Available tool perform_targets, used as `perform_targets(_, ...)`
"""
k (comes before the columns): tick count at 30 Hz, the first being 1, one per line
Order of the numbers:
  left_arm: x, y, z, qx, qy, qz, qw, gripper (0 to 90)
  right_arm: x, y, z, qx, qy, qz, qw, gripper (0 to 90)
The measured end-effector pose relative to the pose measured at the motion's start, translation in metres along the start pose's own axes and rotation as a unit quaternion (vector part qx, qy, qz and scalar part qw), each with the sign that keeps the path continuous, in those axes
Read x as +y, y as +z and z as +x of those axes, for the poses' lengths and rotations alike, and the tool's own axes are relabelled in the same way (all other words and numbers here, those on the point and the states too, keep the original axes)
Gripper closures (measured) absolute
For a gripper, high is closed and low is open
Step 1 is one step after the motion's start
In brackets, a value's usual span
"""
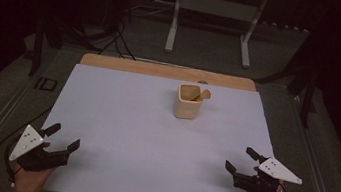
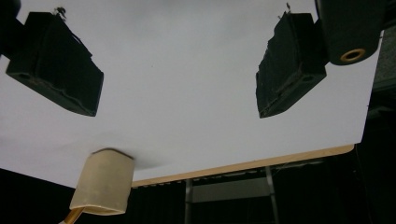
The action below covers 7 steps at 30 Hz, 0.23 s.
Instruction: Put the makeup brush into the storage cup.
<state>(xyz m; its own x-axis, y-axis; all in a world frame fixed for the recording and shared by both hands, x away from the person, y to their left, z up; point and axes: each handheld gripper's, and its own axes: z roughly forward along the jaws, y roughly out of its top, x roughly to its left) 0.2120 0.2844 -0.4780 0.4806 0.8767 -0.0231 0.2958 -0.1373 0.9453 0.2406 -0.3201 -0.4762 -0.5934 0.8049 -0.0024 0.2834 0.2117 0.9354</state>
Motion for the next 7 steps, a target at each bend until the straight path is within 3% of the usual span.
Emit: perform_targets(7, -0.0001, 0.002, -0.0011, -0.001, 0.001, 0.002, 1.0, 15.7, -0.0005, -0.0001, -0.0006, -0.002, -0.001, -0.001, 1.0, 10.3)
